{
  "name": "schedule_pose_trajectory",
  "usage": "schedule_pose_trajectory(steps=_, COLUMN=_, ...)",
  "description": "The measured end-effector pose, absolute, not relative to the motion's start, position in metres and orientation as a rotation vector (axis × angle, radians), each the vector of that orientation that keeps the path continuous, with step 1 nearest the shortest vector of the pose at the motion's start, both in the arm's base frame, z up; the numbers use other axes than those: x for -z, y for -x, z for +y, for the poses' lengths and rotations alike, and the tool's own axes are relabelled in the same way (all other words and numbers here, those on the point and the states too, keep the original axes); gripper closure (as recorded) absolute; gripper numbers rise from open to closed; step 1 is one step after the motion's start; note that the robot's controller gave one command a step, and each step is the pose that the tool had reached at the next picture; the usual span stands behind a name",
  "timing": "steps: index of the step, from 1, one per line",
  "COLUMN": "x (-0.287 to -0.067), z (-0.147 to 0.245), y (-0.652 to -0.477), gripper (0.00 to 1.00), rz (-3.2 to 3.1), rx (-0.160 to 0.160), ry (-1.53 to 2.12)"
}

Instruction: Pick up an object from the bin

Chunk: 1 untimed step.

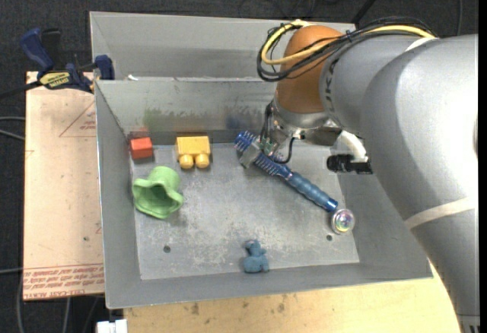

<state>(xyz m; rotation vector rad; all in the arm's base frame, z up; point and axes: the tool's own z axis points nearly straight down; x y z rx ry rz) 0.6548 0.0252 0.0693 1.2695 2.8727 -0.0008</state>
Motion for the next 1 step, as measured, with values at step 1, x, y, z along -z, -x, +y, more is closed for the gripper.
schedule_pose_trajectory(steps=1, x=-0.2207, z=0.024, y=-0.6411, gripper=1.0, rz=2.857, rx=-0.007, ry=-1.288)
